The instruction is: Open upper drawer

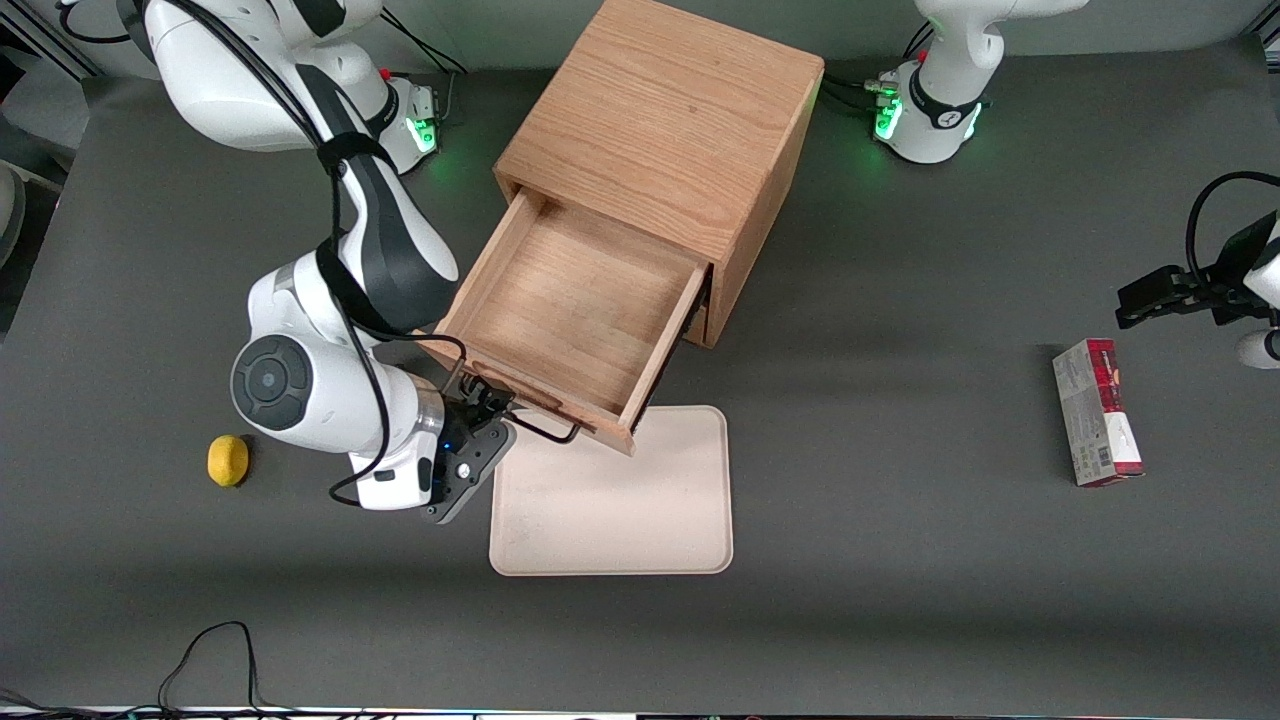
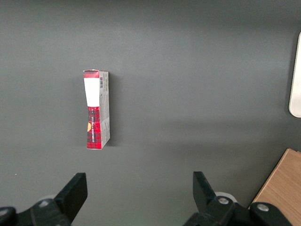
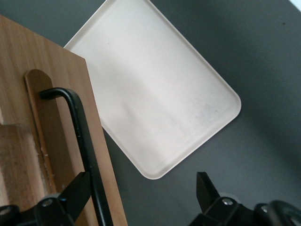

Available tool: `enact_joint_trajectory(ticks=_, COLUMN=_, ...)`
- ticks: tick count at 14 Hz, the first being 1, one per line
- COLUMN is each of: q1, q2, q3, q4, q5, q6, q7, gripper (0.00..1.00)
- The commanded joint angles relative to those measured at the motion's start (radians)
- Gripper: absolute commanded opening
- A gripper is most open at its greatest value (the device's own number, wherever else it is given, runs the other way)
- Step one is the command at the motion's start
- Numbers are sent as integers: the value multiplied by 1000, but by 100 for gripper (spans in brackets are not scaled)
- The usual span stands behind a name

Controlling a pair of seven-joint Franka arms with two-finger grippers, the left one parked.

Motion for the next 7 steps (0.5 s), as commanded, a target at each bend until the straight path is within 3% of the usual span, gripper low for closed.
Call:
enact_joint_trajectory(ticks=1, q1=-18, q2=3, q3=1, q4=65, q5=6, q6=-25, q7=1, gripper=100)
enact_joint_trajectory(ticks=3, q1=-17, q2=-8, q3=-27, q4=69, q5=-20, q6=-37, q7=17, gripper=100)
enact_joint_trajectory(ticks=5, q1=-11, q2=-46, q3=-34, q4=63, q5=-106, q6=-39, q7=75, gripper=100)
enact_joint_trajectory(ticks=7, q1=-18, q2=-115, q3=-37, q4=7, q5=-123, q6=-138, q7=80, gripper=100)
